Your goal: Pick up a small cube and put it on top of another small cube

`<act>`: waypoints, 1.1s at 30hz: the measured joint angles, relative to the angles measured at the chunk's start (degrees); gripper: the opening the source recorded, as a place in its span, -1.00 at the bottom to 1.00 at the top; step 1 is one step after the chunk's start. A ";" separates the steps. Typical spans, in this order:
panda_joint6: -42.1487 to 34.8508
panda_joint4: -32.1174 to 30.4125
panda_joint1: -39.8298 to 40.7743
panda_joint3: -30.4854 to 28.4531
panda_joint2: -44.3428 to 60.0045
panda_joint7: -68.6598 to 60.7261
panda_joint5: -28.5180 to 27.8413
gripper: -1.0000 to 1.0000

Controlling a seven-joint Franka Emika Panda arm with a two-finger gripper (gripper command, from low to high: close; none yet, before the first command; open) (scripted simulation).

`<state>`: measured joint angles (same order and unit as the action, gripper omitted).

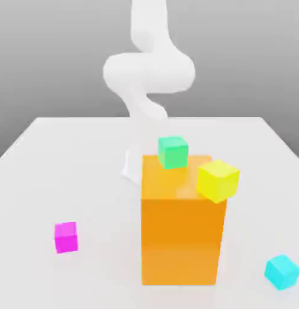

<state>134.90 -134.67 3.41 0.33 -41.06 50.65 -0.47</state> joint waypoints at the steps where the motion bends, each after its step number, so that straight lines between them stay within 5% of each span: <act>1: 1.50 -1.35 1.59 0.12 2.34 2.35 -0.26 0.00; 20: 27.29 -24.51 23.22 -4.65 42.36 38.83 0.32 0.00; 27: 38.80 -23.20 25.62 -1.80 56.88 37.62 4.27 0.00; 28: 39.77 -22.99 25.84 -1.56 58.08 37.51 4.39 -1.00; 33: 39.88 -22.99 25.85 -1.55 58.08 37.61 4.29 -1.00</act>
<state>174.78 -157.66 29.26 -1.22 17.02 88.26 3.82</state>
